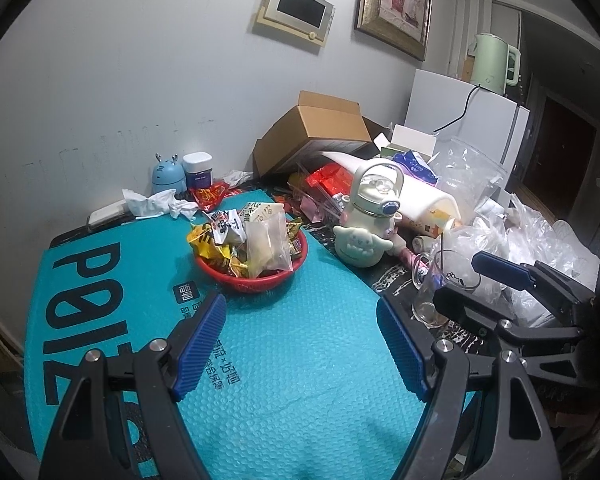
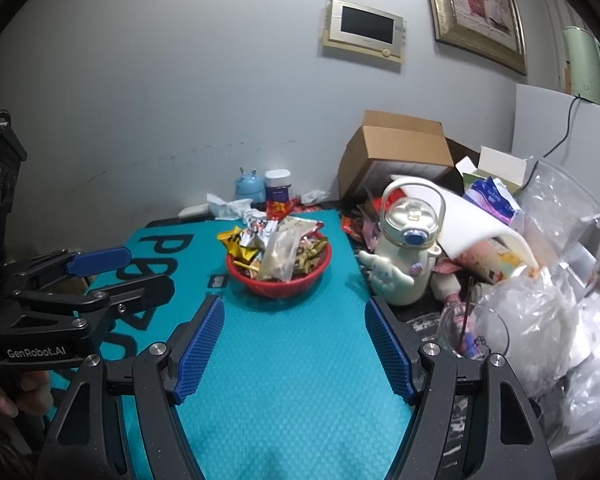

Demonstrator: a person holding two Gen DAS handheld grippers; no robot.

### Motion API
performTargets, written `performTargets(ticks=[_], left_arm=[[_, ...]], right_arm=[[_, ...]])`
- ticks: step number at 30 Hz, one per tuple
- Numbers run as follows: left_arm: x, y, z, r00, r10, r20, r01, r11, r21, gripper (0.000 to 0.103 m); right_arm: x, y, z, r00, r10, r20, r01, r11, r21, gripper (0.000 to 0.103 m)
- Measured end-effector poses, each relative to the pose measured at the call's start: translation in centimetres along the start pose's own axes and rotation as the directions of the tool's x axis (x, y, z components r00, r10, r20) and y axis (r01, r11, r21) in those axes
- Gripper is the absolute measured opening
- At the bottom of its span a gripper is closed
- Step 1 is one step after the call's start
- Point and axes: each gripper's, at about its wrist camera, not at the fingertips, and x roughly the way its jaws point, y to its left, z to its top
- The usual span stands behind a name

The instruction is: Organize snacks

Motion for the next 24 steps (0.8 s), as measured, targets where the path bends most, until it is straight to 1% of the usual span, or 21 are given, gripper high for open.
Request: performTargets(ticks=[12, 24], left_arm=[[0.41, 0.03, 0.12, 1.0, -0.002, -0.006, 0.002, 1.0, -0.01, 0.077], [0.8, 0.15, 0.21, 1.0, -0.005, -0.009, 0.005, 1.0, -0.019, 0.077]], right_arm=[[0.44, -0.01, -0.17, 1.0, 0.014, -0.014, -0.014, 1.0, 0.001, 0.073], [0.7, -0.37, -0.1, 1.0, 0.006, -0.014, -0.006, 1.0, 0.013, 0.073]])
